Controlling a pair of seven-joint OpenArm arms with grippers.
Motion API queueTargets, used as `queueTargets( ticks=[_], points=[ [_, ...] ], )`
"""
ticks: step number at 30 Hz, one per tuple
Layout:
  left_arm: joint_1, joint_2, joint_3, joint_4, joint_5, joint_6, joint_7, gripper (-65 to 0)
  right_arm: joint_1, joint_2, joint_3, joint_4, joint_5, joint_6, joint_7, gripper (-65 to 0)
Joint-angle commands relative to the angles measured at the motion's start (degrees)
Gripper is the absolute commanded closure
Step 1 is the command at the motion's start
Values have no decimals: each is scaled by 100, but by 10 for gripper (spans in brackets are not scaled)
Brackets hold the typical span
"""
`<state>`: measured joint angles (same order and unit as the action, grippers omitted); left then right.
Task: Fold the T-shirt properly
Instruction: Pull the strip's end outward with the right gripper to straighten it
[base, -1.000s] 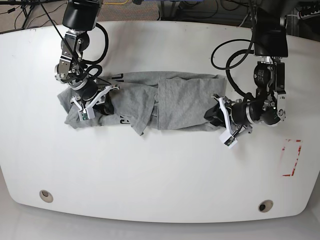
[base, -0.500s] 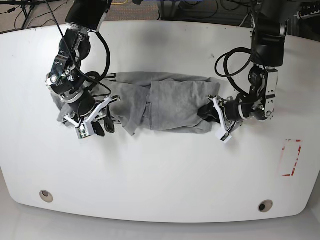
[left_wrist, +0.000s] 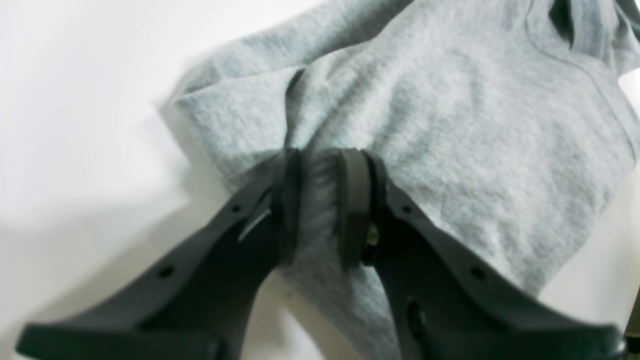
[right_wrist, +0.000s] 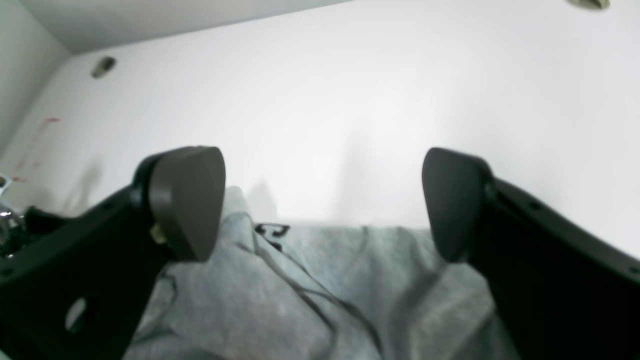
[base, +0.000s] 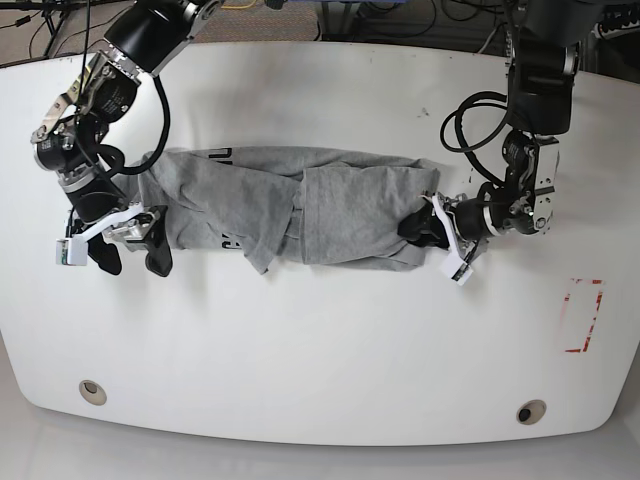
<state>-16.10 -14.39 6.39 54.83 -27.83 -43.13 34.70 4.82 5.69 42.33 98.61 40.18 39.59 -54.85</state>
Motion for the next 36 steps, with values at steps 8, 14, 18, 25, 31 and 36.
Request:
queueTargets(
  ticks=[8,14,18,25,31,36],
  points=[
    [-83,-411,16,-63,801,313,693,-119,129,868,238,-1663,1120,-8,92,-598],
    [-65,-473,16,-45,801,313,702,-119,129,1220,203,-2489,1129,27,311,-598],
    [-39,-482,7,-45,801,313,702,-119,111,1264,194,-2744,1129,36,311,-598],
    [-39,-482,7,-45,801,313,702,-119,76,1132,176,-2779,1120,36,311,-598],
    [-39,-482,7,-45,801,313,702,-119,-82,1000,71,-2779,1120,36,311,-598],
    [-30,-482,7,-45,792,313,702,-119,-161,894,-26,-2779,1120,27,329,-598]
  ],
)
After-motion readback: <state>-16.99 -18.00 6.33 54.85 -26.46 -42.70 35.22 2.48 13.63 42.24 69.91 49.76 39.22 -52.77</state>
